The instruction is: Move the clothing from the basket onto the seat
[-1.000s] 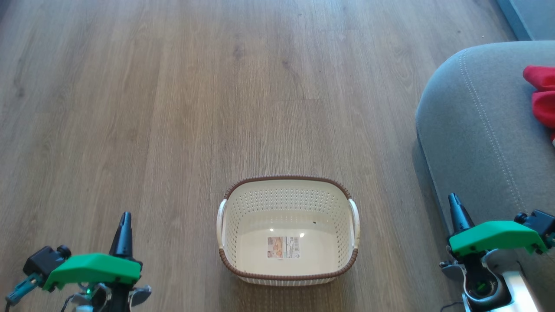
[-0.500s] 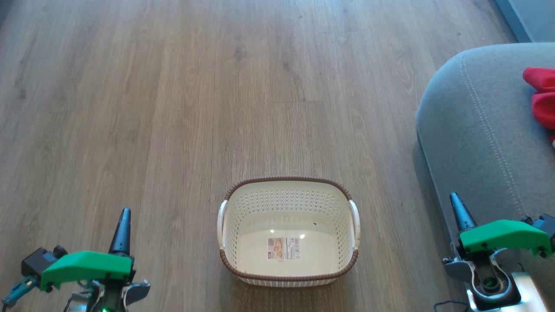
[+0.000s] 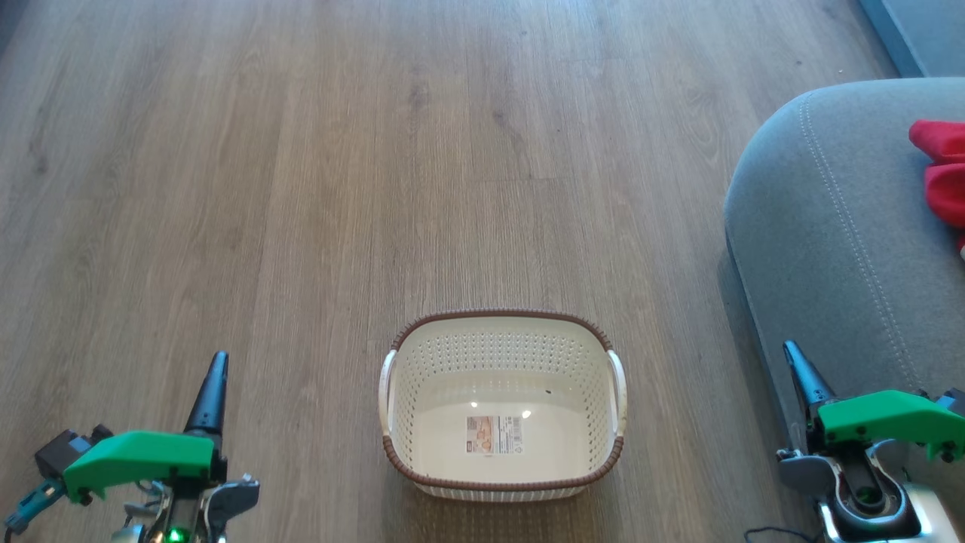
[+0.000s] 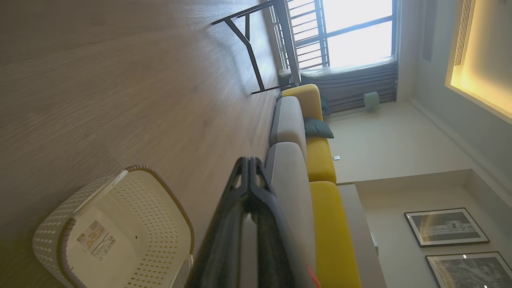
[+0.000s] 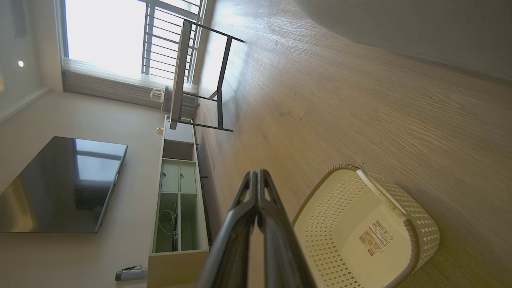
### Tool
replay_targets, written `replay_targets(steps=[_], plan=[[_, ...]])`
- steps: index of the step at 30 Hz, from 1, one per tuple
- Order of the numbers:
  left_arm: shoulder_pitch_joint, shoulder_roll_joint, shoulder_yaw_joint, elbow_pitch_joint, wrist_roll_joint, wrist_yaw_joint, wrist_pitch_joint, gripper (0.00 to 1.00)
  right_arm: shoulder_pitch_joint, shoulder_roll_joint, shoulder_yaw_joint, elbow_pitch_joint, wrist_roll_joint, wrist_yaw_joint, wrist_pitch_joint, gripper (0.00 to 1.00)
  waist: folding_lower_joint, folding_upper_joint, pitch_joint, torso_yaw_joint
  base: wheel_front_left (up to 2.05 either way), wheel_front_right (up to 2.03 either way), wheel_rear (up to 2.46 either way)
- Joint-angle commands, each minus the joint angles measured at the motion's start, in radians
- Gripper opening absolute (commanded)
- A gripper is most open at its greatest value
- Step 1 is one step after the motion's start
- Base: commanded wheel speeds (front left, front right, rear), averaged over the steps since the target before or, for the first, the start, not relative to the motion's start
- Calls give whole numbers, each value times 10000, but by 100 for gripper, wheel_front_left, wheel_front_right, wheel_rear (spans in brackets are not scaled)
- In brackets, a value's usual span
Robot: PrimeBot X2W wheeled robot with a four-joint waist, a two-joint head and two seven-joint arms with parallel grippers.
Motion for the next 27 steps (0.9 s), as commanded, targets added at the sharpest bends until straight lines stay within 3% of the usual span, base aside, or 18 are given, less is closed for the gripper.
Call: replay_targets(steps=[1, 23, 27], plan=[[-539, 74, 298, -395, -306, -55, 118, 0, -221, 0, 88, -411, 323, 59, 144, 0, 0, 0, -5, 3, 0, 0, 0], [-659, 83, 422, -600, -2772, -69, 765, 0, -138, 83, -289, -653, 2732, 71, 780, 0, 0, 0, -86, 38, 0, 0, 0], [-658, 83, 422, -600, -2772, -69, 765, 0, -138, 83, -289, -653, 2731, 71, 780, 0, 0, 0, -86, 38, 0, 0, 0]])
